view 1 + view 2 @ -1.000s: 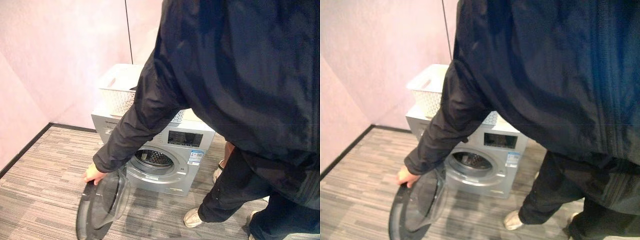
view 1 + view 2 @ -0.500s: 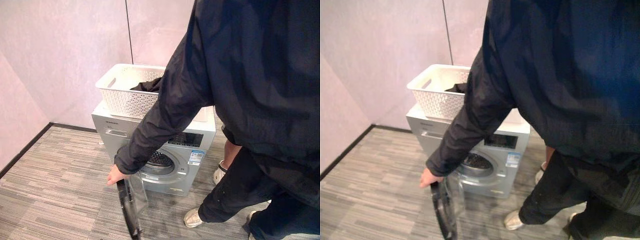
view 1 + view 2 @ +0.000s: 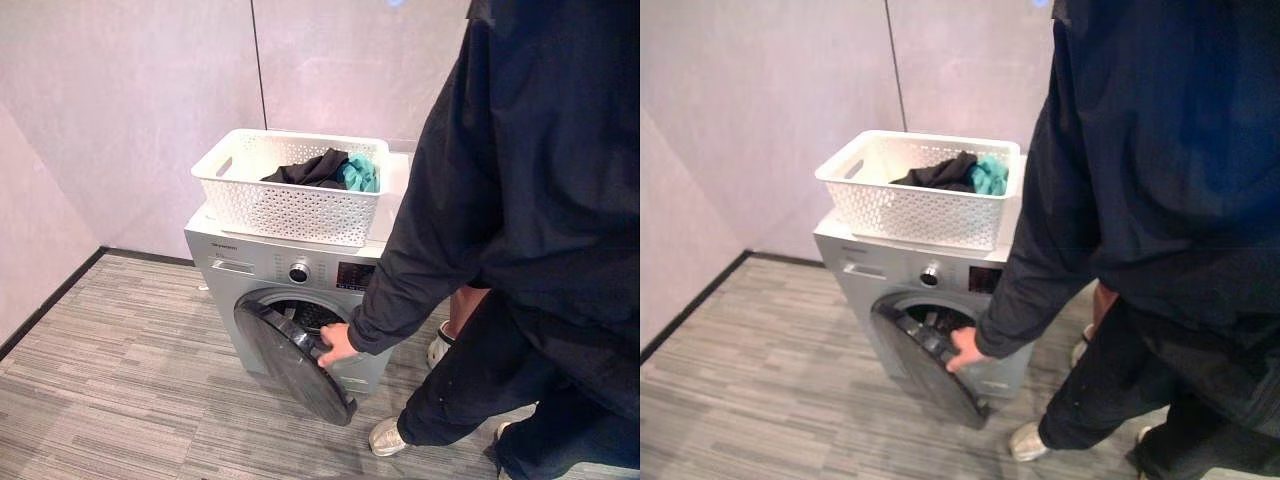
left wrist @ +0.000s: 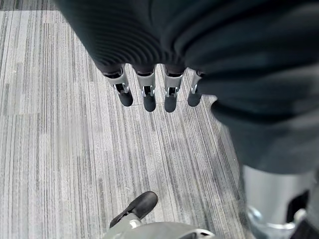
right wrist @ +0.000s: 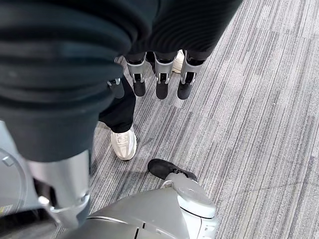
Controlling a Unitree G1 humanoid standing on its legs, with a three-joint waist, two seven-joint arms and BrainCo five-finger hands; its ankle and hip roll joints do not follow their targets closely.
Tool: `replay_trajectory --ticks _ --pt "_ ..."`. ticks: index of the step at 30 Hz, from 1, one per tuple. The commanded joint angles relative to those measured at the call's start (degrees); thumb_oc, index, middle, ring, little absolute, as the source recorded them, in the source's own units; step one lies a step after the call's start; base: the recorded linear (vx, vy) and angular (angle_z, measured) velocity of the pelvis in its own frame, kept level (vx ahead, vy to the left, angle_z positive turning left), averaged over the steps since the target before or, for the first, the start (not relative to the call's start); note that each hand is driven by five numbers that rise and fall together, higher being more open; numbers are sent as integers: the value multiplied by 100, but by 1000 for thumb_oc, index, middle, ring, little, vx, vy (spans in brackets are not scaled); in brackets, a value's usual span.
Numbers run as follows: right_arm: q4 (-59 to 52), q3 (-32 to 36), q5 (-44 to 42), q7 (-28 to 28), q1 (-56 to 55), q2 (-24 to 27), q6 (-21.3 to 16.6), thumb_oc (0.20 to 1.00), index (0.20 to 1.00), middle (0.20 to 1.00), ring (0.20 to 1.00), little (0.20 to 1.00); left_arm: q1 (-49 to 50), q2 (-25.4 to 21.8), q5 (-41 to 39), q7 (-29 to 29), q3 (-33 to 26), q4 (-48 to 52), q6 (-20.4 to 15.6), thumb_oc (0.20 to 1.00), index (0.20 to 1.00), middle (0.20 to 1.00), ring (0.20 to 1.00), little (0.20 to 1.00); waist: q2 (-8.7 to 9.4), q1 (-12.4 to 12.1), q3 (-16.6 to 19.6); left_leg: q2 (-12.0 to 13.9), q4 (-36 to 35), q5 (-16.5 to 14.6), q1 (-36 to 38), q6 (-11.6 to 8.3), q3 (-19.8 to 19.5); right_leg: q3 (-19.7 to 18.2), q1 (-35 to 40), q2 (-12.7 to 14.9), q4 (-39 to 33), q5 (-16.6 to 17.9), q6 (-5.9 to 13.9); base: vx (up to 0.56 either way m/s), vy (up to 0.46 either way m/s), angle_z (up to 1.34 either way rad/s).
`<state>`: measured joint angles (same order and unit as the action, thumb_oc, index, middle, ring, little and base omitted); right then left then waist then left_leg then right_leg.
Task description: Grab the laundry basket,head to the washer,open it,put in the laundry and shut it.
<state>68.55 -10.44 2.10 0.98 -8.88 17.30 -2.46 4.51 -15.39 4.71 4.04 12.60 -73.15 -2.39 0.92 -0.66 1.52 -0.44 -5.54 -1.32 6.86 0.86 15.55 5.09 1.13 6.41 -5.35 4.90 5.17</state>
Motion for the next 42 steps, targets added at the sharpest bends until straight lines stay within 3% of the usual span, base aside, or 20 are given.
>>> replay_trajectory --ticks 1,18,42 --pt "264 -217 203 43 260 159 -6 1000 1000 1000 1000 1000 -327 -46 131 29 -58 -375 -30 1000 1000 1000 1000 1000 92 34 -99 -220 86 -174 -179 36 -570 149 150 436 229 -169 529 0 0 0" --pt "502 -240 261 38 312 128 40 1000 1000 1000 1000 1000 -354 -81 79 16 -99 -501 -4 1000 1000 1000 1000 1000 279 -66 -133 -190 54 -118 -267 3 -679 264 126 419 203 -138 512 3 -1 2" --pt "605 -245 186 51 371 73 56 1000 1000 1000 1000 1000 -477 -67 -38 20 -78 -563 -9 1000 1000 1000 1000 1000 295 -138 -73 -110 54 26 -457 -117 -888 512 124 405 114 -91 468 -17 -13 4"
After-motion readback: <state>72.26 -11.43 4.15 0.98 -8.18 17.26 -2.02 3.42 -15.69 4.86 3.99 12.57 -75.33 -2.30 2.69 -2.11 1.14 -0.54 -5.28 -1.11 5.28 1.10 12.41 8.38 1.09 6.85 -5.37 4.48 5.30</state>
